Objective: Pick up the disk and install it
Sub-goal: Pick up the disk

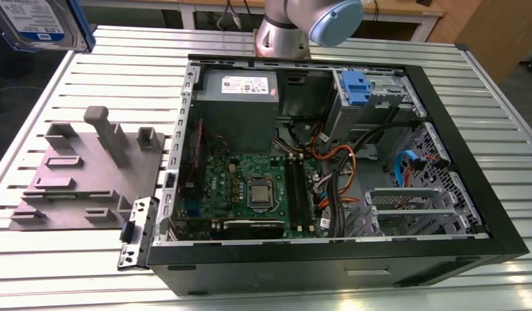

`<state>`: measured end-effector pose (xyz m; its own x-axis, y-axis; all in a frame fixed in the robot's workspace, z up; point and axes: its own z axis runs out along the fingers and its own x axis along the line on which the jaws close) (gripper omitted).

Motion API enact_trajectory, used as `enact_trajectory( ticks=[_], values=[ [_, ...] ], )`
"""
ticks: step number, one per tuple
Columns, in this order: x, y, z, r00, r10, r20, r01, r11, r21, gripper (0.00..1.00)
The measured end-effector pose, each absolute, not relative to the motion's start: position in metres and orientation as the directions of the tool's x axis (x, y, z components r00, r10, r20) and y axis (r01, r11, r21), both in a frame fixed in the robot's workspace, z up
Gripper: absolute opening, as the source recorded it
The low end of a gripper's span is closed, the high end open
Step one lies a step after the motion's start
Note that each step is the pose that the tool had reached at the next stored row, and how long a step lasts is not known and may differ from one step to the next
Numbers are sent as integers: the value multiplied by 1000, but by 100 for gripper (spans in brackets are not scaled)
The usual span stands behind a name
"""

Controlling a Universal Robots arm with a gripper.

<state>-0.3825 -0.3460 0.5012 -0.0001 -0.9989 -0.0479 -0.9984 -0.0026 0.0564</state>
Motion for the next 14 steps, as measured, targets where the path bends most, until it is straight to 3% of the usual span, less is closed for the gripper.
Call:
enact_trajectory(
  ticks=[14],
  values=[
    [-363,-346,501,0,-999,-48,-998,-3,56,35]
  ],
)
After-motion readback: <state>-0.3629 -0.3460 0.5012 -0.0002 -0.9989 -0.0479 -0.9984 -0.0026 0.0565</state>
